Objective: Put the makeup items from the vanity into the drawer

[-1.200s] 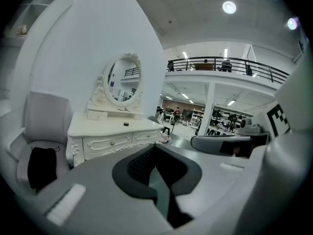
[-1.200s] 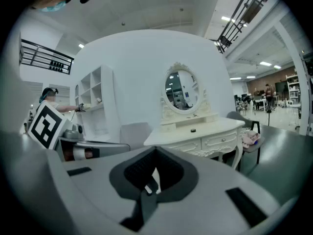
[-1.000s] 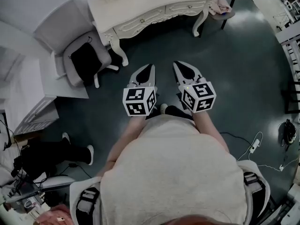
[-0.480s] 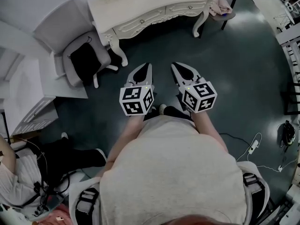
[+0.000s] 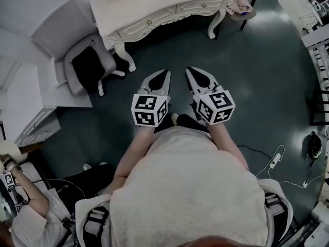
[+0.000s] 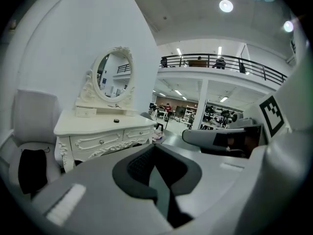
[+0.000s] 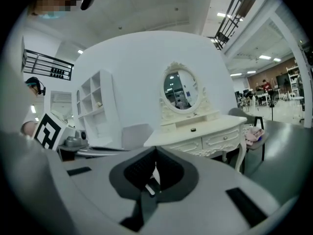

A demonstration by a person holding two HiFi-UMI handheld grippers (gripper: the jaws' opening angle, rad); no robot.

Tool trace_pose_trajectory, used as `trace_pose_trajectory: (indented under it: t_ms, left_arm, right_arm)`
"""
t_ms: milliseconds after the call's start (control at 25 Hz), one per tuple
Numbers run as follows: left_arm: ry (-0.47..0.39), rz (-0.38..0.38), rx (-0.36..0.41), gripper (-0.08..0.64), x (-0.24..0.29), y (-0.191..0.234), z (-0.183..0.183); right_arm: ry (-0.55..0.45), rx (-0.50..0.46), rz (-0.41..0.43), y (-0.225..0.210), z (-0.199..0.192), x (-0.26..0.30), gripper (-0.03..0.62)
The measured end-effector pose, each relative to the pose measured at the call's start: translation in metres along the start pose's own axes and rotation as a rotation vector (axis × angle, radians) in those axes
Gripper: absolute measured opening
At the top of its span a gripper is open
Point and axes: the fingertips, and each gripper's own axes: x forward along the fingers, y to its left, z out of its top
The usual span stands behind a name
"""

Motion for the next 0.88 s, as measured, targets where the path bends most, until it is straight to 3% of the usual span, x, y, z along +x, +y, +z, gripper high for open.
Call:
trace_pose_trajectory:
  t_ms: [360, 480, 880]
  left_arm:
    - [0.047, 0.024, 0.019, 0.009, 0.005, -0.010, -0.018]
    - [0.044, 0.040, 0.028, 0.009, 0.009, -0.007, -0.016]
    - [0.059, 0.045, -0.003, 0.009, 0.052, 0.044, -0.003]
  right_arm:
    - [0.010, 0.029, 0.046, -0.012, -0.010, -0.003, 0.008]
    - [0.001, 0.043, 0.014, -0.023, -0.009, 0.001, 0.008]
    - [-0.004, 0.060, 0.002, -0.047, 0.003, 0.060, 0.008]
